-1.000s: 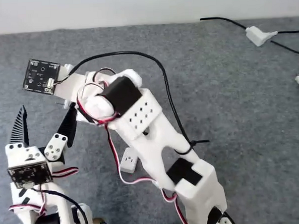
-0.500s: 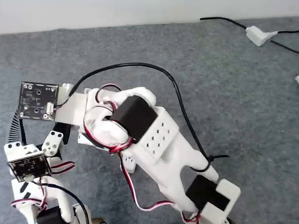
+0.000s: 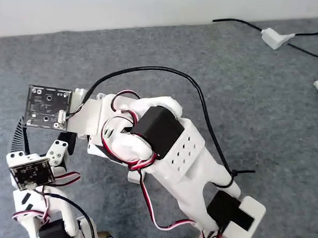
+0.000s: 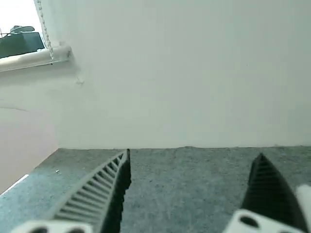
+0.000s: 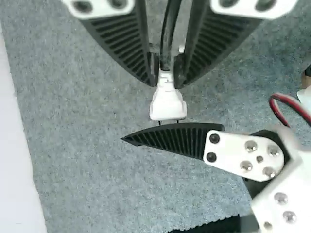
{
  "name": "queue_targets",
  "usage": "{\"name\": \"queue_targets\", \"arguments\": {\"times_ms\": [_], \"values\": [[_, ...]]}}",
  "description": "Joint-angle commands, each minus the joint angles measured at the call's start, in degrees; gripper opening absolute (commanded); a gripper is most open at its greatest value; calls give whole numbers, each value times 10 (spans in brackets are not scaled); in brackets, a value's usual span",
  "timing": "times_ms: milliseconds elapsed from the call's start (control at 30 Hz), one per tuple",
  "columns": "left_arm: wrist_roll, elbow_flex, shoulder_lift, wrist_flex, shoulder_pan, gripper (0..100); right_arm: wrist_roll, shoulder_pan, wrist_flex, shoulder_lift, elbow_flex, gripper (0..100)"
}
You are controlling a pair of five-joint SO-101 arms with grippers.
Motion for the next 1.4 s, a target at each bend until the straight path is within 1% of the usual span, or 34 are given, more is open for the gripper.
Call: {"name": "queue_targets", "arguments": {"times_ms": [0,233,367,467,600,667,767,867,967,1133,1267,1367], "values": [[4,14,-10,4,2,374,-7,-5,25,-32,-7,8],[4,25,-10,4,3,374,-18,-7,23,-32,-7,8],[2,36,-10,6,29,374,-18,-5,23,-30,-6,8],[0,40,-10,4,30,374,-14,1,24,-26,2,8],[3,22,-10,3,-19,374,20,22,23,-26,44,8],[3,18,-10,-12,-41,374,46,37,23,-26,73,8],[1,18,-10,-33,-76,374,111,66,23,-26,121,8],[0,16,-10,-55,-127,374,180,97,24,-26,176,8],[0,15,-10,-69,-166,374,269,113,24,-26,236,8],[0,15,-10,-70,-195,374,422,104,25,-26,352,8],[0,15,-10,-70,-198,374,501,82,25,-28,428,8],[-1,15,-10,-71,-198,374,544,65,25,-27,452,8]]}}
